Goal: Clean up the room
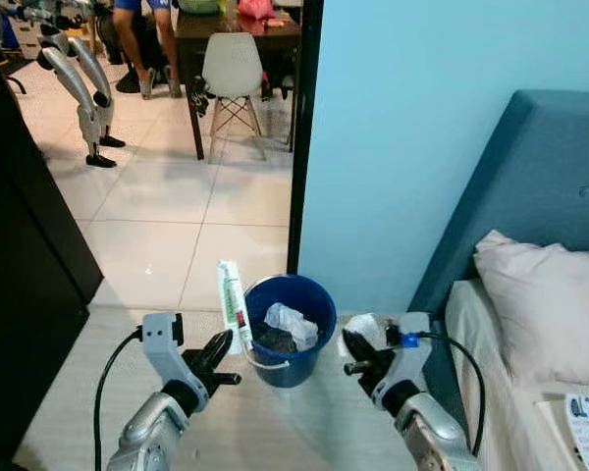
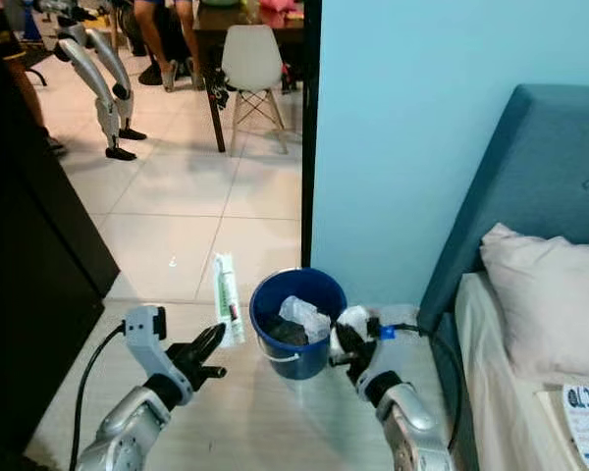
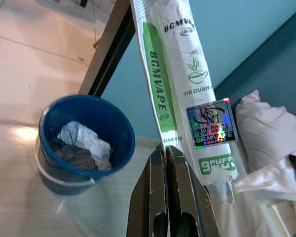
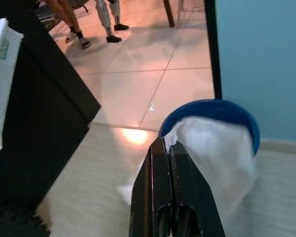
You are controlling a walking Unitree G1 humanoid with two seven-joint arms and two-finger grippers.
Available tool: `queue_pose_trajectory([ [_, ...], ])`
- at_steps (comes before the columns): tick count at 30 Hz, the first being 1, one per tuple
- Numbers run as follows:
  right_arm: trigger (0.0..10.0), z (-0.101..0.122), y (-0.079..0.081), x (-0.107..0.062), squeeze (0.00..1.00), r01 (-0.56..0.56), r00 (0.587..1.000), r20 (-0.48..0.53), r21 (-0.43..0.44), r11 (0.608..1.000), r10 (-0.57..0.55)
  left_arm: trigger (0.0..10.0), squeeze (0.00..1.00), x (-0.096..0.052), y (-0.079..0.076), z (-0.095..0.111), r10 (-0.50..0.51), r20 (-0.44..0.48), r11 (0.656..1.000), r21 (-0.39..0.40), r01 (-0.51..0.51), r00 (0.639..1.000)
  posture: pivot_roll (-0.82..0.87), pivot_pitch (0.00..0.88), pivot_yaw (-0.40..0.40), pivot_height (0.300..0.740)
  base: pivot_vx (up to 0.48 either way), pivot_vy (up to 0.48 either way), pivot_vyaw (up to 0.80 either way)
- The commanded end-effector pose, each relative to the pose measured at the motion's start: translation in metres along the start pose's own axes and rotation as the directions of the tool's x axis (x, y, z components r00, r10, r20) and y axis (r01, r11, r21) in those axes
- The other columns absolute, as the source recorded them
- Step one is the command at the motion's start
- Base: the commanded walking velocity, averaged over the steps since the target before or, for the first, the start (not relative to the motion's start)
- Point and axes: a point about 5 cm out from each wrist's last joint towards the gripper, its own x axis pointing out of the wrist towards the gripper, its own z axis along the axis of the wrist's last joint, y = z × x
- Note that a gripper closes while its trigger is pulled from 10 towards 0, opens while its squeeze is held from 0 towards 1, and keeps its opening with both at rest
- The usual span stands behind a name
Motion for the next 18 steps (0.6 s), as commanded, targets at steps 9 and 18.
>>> queue_pose_trajectory([
  [9, 10.0, -0.018, -0.005, 0.003, 0.0, 0.034, 0.993, -0.112, -0.029, 0.999, -0.037, 10.0, 0.0, 0.002, -0.005, -0.006, -0.017, -0.02, 1.0, -0.014, 0.016, 1.0, -0.07, 0.085, -0.019, 0.74, 0.428, 0.0, 0.0],
  [18, 10.0, -0.033, 0.003, 0.016, 0.0, 0.035, 0.974, -0.221, -0.066, 0.997, -0.048, 10.0, 0.0, 0.002, -0.006, -0.007, -0.021, -0.022, 1.0, -0.015, 0.021, 1.0, -0.06, 0.093, -0.017, 0.74, 0.48, 0.0, 0.0],
])
